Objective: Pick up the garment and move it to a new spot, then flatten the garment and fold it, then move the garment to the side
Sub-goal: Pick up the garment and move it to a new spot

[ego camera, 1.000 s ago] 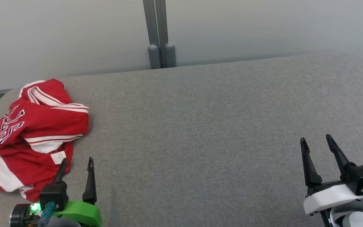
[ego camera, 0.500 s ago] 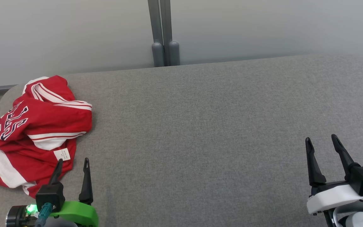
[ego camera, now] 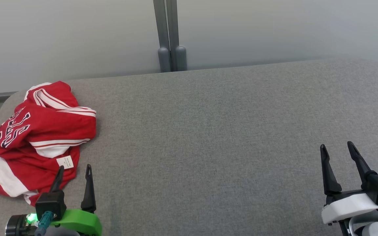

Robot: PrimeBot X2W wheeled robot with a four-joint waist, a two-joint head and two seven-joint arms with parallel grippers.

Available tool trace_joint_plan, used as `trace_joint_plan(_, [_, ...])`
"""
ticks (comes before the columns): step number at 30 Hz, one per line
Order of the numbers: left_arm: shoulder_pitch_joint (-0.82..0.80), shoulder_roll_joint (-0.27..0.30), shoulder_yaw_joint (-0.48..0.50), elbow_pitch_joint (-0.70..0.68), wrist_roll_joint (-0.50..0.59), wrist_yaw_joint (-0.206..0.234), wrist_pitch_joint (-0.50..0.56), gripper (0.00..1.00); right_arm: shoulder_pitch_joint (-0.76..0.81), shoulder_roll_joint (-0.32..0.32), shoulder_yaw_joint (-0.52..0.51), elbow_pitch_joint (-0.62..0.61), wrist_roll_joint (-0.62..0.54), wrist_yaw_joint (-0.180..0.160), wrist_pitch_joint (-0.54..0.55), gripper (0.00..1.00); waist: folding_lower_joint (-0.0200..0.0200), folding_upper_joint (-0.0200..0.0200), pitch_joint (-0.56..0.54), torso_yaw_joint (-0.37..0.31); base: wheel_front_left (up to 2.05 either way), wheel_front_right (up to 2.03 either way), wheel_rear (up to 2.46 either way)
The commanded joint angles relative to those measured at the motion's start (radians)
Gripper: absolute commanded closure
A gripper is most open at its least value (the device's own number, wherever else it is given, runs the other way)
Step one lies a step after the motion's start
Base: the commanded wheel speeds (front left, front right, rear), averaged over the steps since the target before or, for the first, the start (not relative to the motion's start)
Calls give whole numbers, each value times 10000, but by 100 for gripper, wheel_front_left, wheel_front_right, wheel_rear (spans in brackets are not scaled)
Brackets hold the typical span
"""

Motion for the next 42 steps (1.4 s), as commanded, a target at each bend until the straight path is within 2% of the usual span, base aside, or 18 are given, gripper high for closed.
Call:
trace_joint_plan(1, [31, -8, 19, 26, 17, -33, -10, 0, 110, 10, -37, -6, 16, 4, -35, 0, 0, 0, -10, 7, 0, 0, 0])
trace_joint_plan(5, [-103, -33, -57, 74, 70, -67, -9, 0, 143, -1, -85, -50, 14, 4, -35, 0, 0, 0, -39, 180, 0, 0, 0])
trace_joint_plan(9, [-166, -67, -102, 86, 71, -58, -9, 0, 220, 24, -36, -146, -6, 4, -35, 0, 0, 0, -87, 631, 0, 0, 0])
trace_joint_plan(19, [-189, -68, 5, 42, -33, -35, -9, 0, -76, 84, 355, -89, 79, 4, -33, 0, 0, 0, -69, 2661, 0, 0, 0])
trace_joint_plan(25, [-144, -61, 107, -63, -68, -71, -9, 0, -221, 57, 574, -1, 132, 4, -33, 0, 0, 0, -44, 3444, 0, 0, 0])
trace_joint_plan(33, [-245, -78, 201, -200, -122, -114, -9, 0, -234, 117, 720, 18, 124, 4, -33, 0, 0, 0, -13, 3587, 0, 0, 0])
trace_joint_plan(42, [-1336, -47, -175, 157, -337, -314, -10, 0, -512, -70, 933, -146, 132, 4, -35, 0, 0, 0, 690, 2992, 0, 0, 0])
